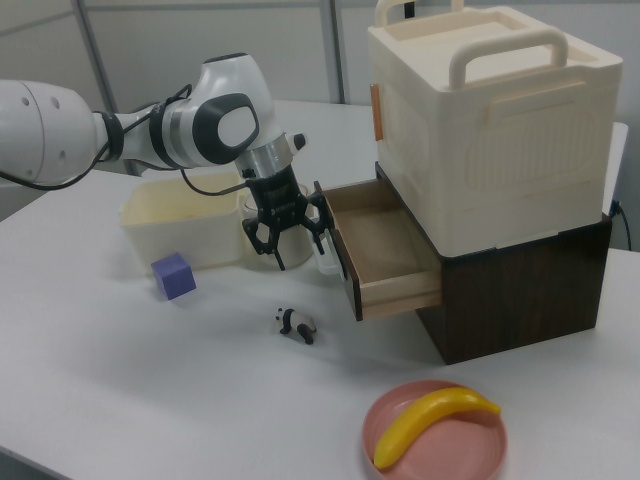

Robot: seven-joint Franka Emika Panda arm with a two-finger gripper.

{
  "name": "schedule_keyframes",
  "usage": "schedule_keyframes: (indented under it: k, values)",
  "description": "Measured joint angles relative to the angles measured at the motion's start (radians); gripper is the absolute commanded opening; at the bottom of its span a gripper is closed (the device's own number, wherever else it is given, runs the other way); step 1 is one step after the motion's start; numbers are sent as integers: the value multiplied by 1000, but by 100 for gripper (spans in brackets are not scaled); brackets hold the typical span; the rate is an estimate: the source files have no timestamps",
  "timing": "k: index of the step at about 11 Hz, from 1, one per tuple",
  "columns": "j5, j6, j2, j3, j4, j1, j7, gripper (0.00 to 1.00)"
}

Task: Slide open the drawer
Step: 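Pull the drawer outward from the brown unit with the gripper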

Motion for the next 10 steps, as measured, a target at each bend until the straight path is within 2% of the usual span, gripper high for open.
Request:
schedule_keyframes:
  k: [5,6,8,10]
  values:
    - [2,9,-32,12,37,-18,25,77]
    - [2,27,-37,10,42,-35,25,82]
    - [10,41,-43,5,66,-59,47,99]
    - [40,-23,-75,15,79,-52,200,100]
